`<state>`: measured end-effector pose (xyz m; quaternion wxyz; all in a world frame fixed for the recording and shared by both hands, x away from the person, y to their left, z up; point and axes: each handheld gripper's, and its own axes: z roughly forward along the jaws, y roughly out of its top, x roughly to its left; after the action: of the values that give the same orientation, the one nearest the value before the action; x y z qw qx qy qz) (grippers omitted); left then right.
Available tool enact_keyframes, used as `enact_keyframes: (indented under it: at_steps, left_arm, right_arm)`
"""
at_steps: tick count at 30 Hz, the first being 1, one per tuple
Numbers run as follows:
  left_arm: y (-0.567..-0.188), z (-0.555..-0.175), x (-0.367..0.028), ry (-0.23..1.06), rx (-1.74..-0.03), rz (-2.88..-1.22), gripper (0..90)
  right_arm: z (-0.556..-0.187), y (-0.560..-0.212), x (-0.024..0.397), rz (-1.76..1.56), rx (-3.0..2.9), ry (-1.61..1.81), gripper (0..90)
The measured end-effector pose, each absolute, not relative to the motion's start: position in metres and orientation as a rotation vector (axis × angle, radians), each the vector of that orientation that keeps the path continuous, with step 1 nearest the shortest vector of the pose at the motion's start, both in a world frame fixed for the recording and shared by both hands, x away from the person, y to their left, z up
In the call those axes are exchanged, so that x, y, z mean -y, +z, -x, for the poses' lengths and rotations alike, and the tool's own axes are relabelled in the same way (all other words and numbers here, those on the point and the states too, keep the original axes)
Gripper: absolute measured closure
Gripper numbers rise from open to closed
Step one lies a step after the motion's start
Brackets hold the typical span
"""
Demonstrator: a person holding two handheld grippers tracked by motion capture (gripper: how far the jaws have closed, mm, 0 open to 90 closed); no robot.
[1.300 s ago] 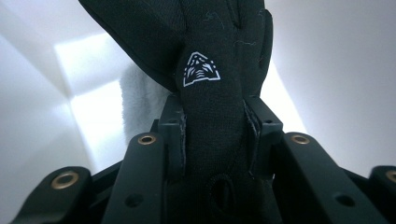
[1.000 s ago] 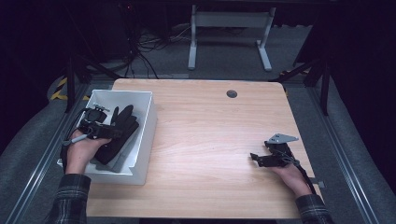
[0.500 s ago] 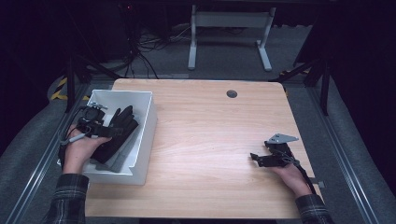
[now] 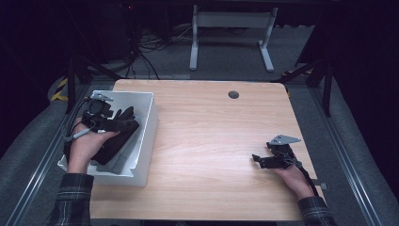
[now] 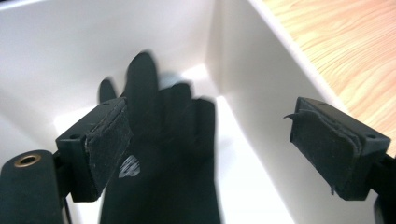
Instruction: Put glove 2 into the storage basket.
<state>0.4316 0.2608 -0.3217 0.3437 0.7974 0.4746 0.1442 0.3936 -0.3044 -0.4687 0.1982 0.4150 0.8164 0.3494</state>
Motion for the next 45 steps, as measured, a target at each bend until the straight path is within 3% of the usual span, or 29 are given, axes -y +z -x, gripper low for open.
enact_keyframes:
  at_steps: [26, 45]
  left_arm:
    - [-0.305, -0.419, -0.146, 0.263, -0.955, -2.07, 13.6]
    - [-0.356, -0.407, -0.073, 0.21, -0.84, -2.179, 14.3]
  right_arm:
    - [-0.393, -0.469, 0.305, -1.163, -2.281, 0.974, 15.5]
    - [-0.393, -0.469, 0.305, -1.163, -2.281, 0.976, 15.5]
